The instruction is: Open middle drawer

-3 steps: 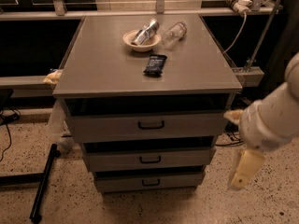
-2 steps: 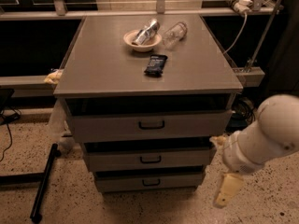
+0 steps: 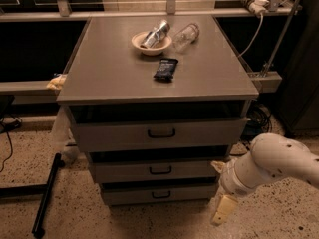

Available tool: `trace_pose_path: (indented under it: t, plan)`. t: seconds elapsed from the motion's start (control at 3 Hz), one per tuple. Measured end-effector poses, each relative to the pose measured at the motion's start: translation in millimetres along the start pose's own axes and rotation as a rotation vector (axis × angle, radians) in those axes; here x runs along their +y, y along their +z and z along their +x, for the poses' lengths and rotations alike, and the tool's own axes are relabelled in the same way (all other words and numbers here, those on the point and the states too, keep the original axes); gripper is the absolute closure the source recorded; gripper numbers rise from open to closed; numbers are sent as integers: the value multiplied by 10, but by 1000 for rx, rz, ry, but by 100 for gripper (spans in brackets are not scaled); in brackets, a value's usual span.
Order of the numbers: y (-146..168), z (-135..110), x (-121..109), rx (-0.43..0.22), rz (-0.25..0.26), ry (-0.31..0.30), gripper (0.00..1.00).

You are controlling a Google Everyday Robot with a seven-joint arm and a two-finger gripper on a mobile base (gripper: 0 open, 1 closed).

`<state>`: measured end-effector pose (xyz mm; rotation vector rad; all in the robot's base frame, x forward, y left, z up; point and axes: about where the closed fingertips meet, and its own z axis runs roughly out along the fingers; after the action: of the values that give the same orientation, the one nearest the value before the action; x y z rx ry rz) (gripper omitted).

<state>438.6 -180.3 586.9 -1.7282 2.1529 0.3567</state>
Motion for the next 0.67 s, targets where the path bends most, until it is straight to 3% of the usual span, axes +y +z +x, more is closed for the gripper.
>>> trace_pose_path:
  t: [0.67]
  plan:
    - [235,124,-35,-17,40,-52,0]
